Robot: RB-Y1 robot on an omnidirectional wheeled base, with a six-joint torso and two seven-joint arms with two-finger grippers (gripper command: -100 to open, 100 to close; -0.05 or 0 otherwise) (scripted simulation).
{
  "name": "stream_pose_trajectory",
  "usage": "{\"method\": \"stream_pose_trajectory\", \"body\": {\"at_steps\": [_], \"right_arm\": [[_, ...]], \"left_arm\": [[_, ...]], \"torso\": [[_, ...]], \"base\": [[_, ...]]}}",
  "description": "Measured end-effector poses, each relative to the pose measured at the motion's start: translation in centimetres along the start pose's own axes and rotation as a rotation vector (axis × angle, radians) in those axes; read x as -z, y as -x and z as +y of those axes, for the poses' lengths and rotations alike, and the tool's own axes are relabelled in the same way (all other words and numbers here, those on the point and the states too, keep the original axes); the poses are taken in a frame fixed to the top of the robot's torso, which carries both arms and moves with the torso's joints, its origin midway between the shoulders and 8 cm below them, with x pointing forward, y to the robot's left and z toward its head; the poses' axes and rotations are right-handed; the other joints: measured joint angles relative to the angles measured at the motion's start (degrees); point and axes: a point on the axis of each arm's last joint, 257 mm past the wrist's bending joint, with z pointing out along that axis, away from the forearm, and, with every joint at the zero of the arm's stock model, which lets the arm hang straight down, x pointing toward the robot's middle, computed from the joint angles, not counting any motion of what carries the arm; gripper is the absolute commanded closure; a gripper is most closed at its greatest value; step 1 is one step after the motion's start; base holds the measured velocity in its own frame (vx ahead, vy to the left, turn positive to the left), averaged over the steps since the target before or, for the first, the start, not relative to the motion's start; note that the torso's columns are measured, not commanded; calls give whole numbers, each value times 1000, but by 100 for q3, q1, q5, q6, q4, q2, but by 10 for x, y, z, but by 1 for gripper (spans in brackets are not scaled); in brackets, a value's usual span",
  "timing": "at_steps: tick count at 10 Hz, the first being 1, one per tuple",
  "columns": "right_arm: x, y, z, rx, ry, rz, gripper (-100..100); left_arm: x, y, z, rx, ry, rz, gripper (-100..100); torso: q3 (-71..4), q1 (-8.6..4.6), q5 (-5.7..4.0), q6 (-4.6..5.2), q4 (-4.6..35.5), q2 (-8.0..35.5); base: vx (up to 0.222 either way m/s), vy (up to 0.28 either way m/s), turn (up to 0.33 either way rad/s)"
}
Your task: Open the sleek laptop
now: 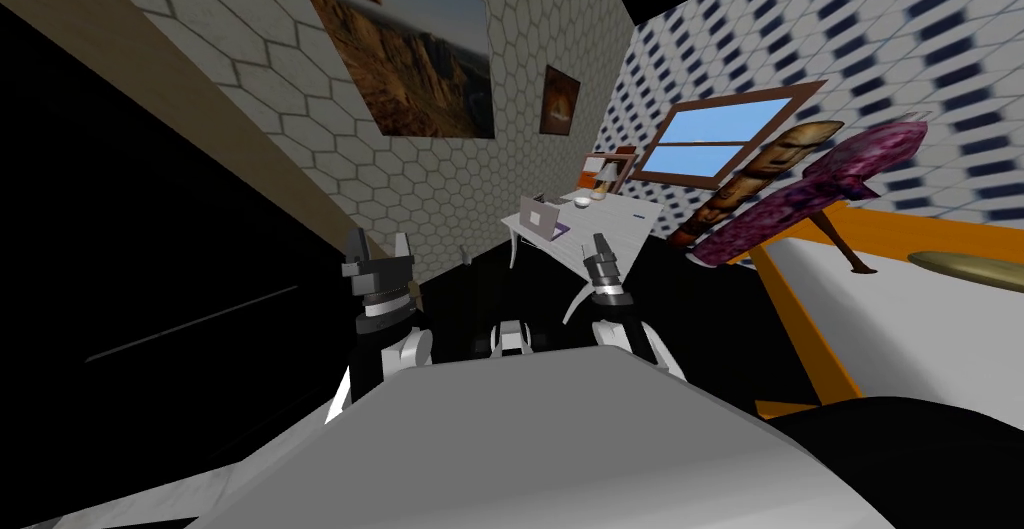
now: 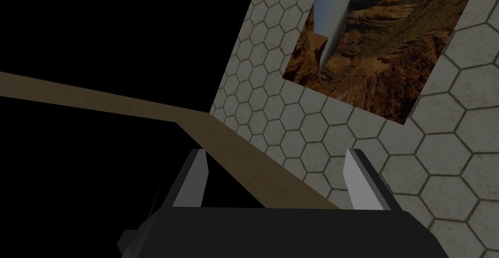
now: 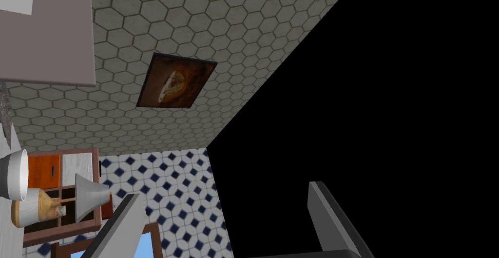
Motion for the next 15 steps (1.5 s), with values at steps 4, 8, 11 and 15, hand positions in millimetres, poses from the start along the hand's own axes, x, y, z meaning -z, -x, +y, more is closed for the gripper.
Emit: {"method": "stream_pose_trajectory", "body": {"at_steps": [4, 8, 11, 15], "right_arm": [[3, 2, -18, 254, -34, 67, -100], [5, 9, -37, 495, -61, 133, -100], [8, 15, -49, 659, -75, 180, -100], [9, 24, -64, 877, -86, 248, -100]], "left_arm": [[0, 0, 0, 0, 0, 0, 0], [0, 0, 0, 0, 0, 0, 0], [0, 0, 0, 0, 0, 0, 0], [0, 0, 0, 0, 0, 0, 0]], "torso": [[3, -1, 0, 0, 1, 5], [4, 1, 1, 0, 2, 6], [4, -6, -2, 0, 2, 7], [0, -3, 0, 0, 0, 1]], "base": [[106, 47, -11], [99, 44, -11], [88, 28, -9], [84, 38, -9]]}}
